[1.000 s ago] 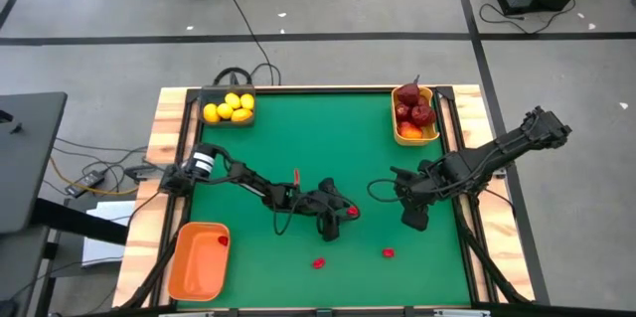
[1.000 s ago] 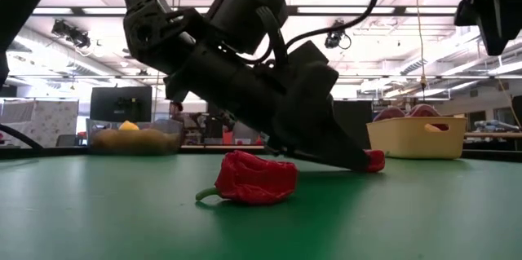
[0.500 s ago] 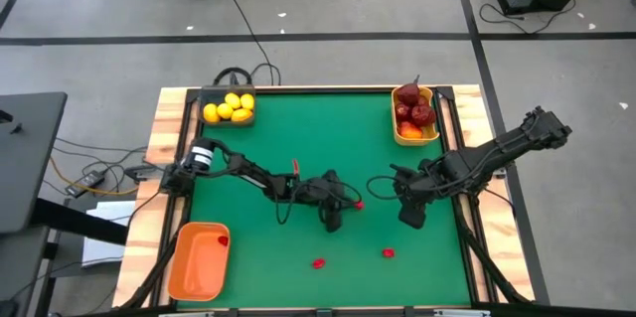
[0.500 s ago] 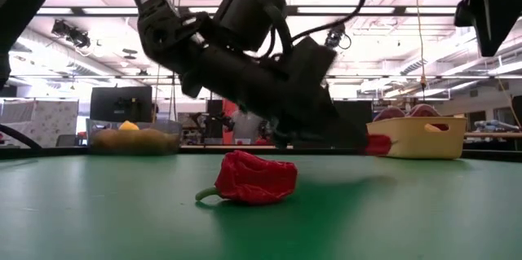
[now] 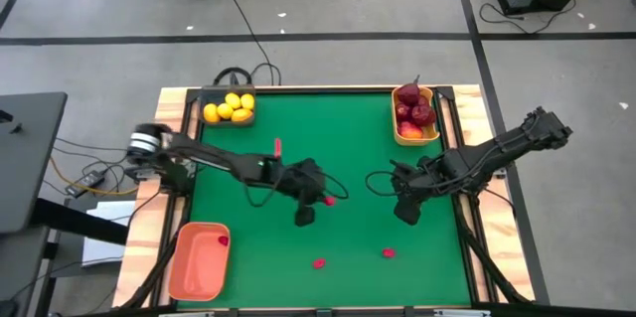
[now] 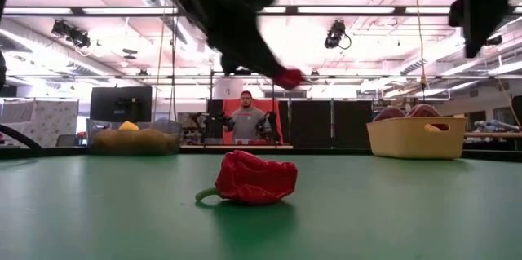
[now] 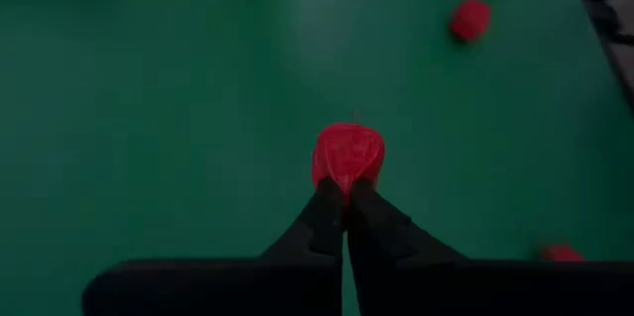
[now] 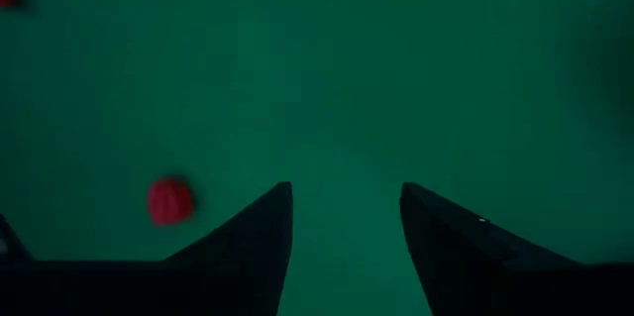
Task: Sort produce into baskets
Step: Put the top red bell pepper into the orange bin
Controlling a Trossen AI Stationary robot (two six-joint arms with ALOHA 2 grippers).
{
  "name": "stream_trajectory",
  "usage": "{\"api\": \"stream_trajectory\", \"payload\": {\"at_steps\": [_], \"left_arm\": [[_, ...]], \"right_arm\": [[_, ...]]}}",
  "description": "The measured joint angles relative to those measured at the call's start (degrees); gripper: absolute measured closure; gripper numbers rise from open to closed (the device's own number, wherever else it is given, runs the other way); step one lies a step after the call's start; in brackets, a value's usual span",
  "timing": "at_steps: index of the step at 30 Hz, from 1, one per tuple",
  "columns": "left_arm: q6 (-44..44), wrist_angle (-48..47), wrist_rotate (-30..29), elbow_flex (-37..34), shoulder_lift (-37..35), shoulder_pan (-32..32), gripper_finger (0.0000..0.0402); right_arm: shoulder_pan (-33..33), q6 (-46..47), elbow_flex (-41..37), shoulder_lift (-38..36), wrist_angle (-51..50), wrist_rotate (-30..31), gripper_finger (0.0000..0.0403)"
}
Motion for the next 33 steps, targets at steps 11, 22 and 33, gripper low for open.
{"api": "stream_trajectory", "payload": {"at_steps": [11,22,33], "left_arm": [[-14.06,-36.83,-4.86,0.02,-22.51,-9.06,0.0395],[-34.27,-55.84,-5.04,0.02,-31.58,-24.84,0.0396],[-44.26,-60.51,0.07,-4.62,-31.56,-34.7,0.0396]], "right_arm": [[-7.37,-7.36,0.0,0.09,15.41,5.19,0.0204],[-14.79,-13.39,0.0,0.09,24.55,4.93,0.0204],[-19.97,-16.84,0.0,0.09,24.18,2.42,0.0204]]}}
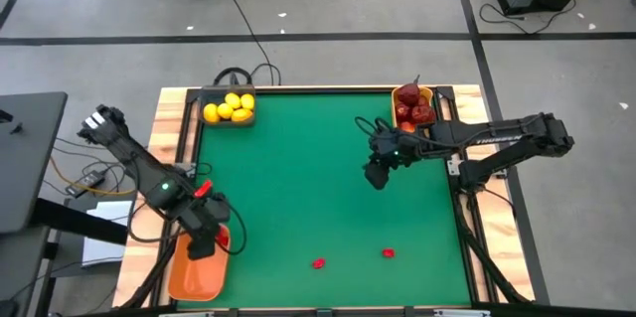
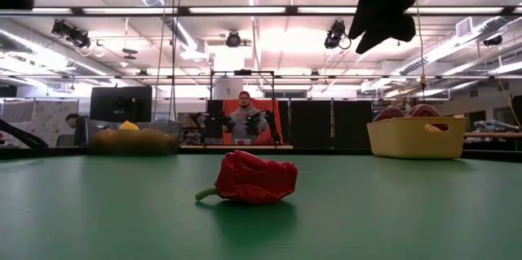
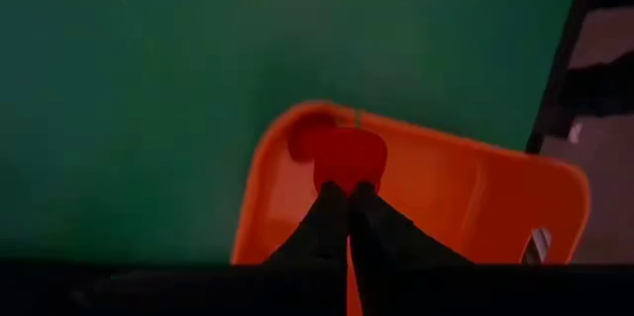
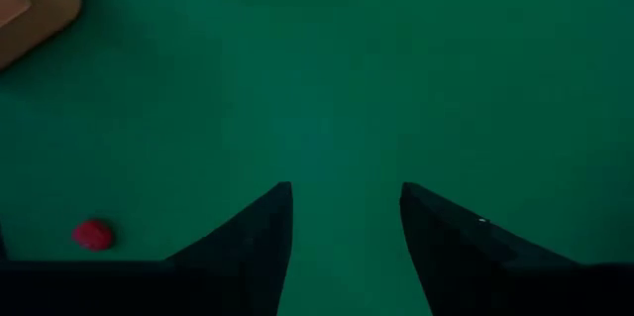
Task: Sort produce into baskets
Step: Put the top red bell pepper into the orange bin, then put the left red bell pepper into the orange bin
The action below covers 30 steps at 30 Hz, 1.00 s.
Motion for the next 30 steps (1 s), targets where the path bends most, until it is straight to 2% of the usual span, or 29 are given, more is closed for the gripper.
{"api": "stream_trajectory", "payload": {"at_steps": [3,6,15,20,25,30], "left_arm": [[-2.9,2.61,3.65,-3.76,0.02,-0.37,0.0395],[-6.72,4.54,4.28,-6.06,0.07,-0.95,0.0381],[-7.02,4.87,6.89,-7.16,0.07,-2.1,0.0264],[-10.03,4.56,8.79,-6.76,0.05,-1.71,0.0224],[-12.77,4.8,5.18,-3.99,0.05,-1.41,0.0214],[-13.38,7.06,-4.86,-0.19,0.04,-1.42,0.0214]], "right_arm": [[-0.64,-0.87,0.0,0.0,0.0,0.21,0.0204],[-0.58,-1.33,0.0,0.0,-0.18,1.08,0.0204],[-0.62,-1.46,0.0,0.0,-3.63,2.57,0.0204],[-0.59,-1.46,-0.36,0.0,-6.11,2.59,0.0204],[-0.17,-3.79,-5.83,0.0,-5.21,0.94,0.0204],[-0.09,-4.14,-11.9,0.07,-4.32,-6.32,0.0204]]}}
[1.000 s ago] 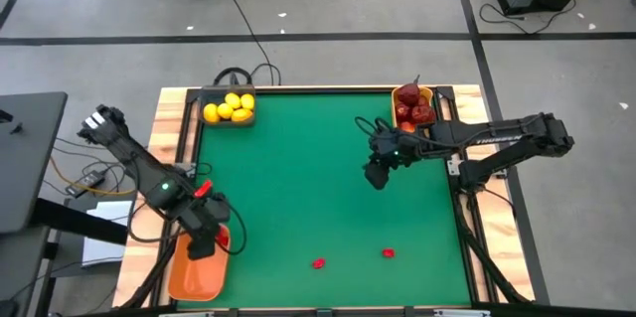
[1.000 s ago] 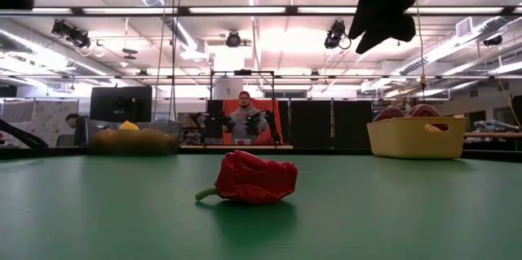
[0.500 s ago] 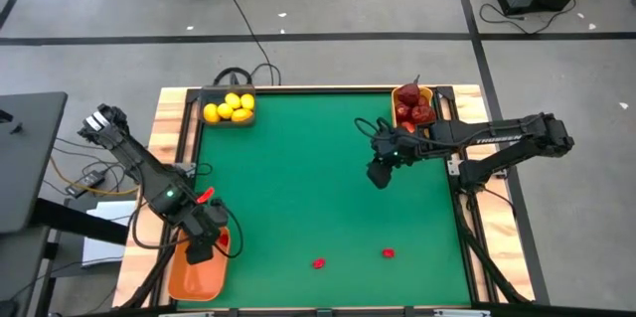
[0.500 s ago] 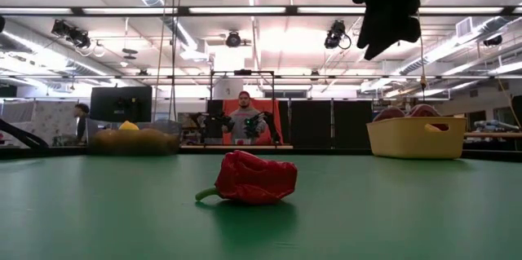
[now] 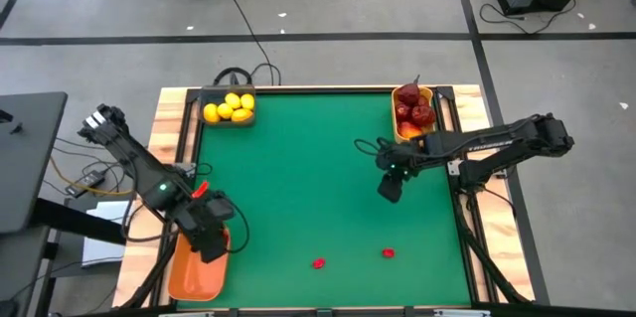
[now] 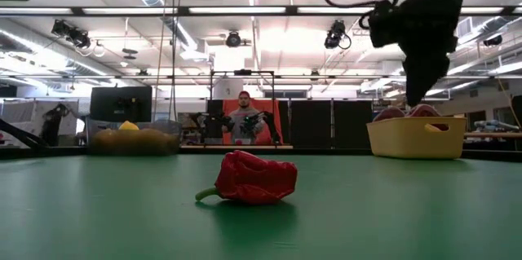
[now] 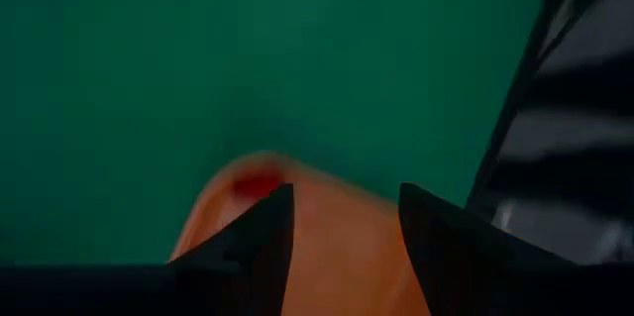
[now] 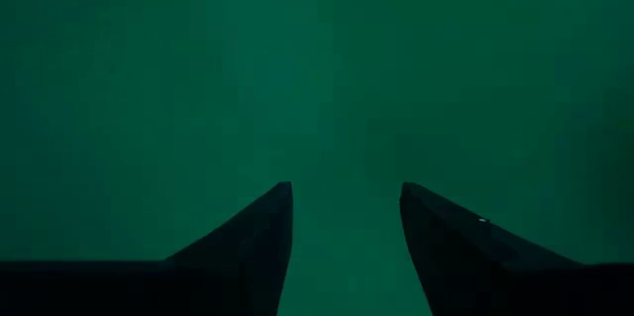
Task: Sort produce into baskets
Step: Put the left red bell pepper into the orange bin
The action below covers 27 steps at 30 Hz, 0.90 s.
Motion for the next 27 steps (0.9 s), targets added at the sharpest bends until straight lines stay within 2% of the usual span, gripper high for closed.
{"api": "stream_trajectory", "payload": {"at_steps": [3,5,10,17,22,27], "left_arm": [[0.78,4.62,-7.48,0.57,-0.03,0.56,0.0214],[1.72,7.21,-8.69,0.57,0.37,2.3,0.0213],[9.61,15.4,-9.22,0.55,3.91,7.69,0.0213],[23.64,31.55,-10.03,0.53,12.01,15.56,0.0213],[31.15,43.14,-9.98,0.51,17.24,21.92,0.0213],[36.97,56.1,-5.09,0.51,20.98,26.2,0.0213]], "right_arm": [[0.43,1.12,-1.81,0.0,2.24,-2.06,0.0204],[0.91,1.83,-2.5,0.0,2.94,-2.25,0.0204],[2.46,2.0,-2.85,-0.02,2.56,-3.07,0.0204],[5.82,-0.7,-2.85,-0.02,1.57,-3.71,0.0204],[8.47,2.85,-2.85,-0.61,2.67,-8.68,0.0204],[12.87,3.22,-2.85,-2.72,-0.29,-7.07,0.0204]]}}
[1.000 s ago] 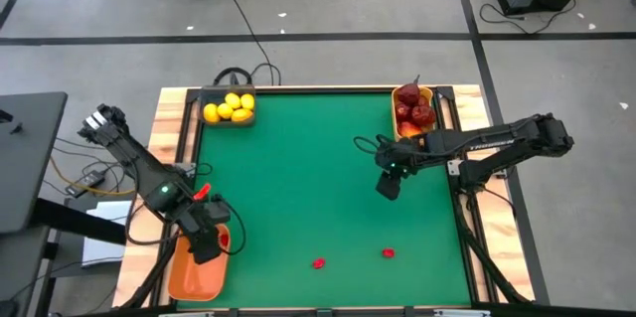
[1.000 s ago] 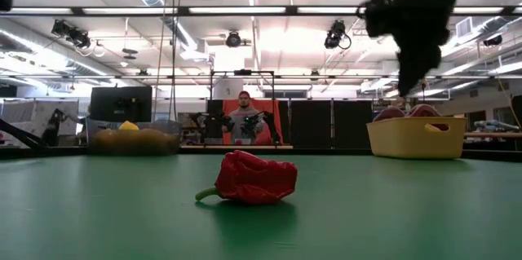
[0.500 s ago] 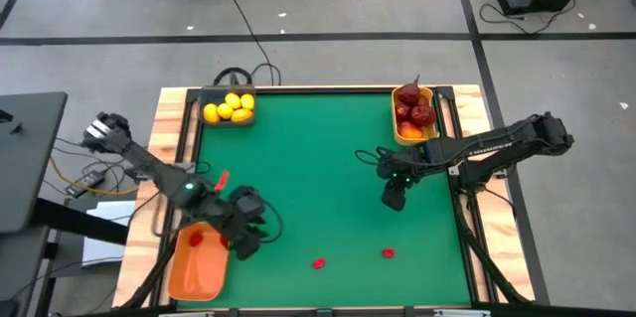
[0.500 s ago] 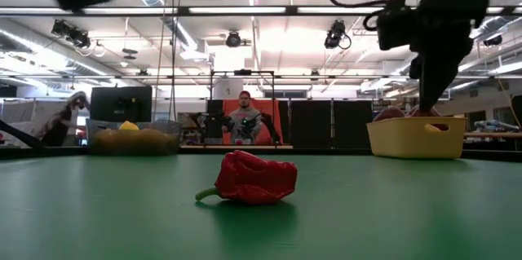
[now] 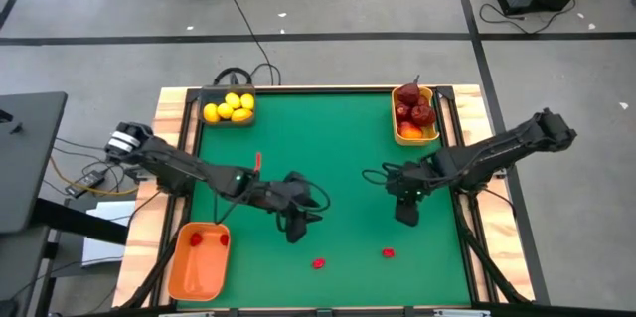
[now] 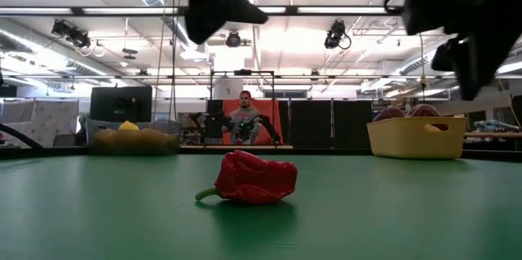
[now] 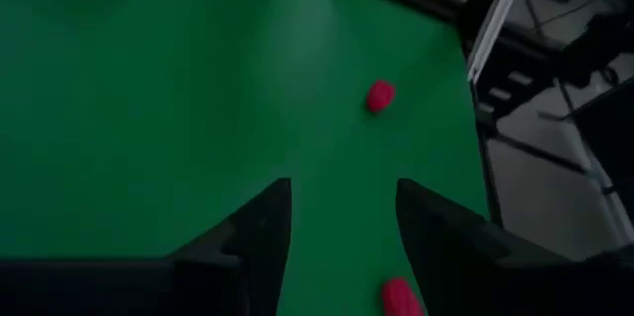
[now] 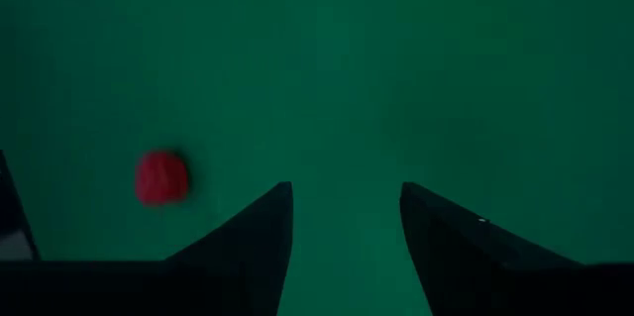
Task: Sort produce into baskets
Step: Put the left red bell pepper into the orange bin
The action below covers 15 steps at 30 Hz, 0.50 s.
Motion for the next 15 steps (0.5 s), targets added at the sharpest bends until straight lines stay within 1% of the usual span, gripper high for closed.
{"api": "stream_trajectory", "payload": {"at_steps": [5,15], "left_arm": [[1.12,6.99,0.13,0.0,3.89,0.79,0.0213],[1.72,17.78,2.23,-0.02,12.93,0.75,0.0213]], "right_arm": [[4.88,2.21,0.0,-2.64,-6.0,1.42,0.0209],[15.75,12.91,0.0,-5.87,-5.03,3.64,0.0216]]}}
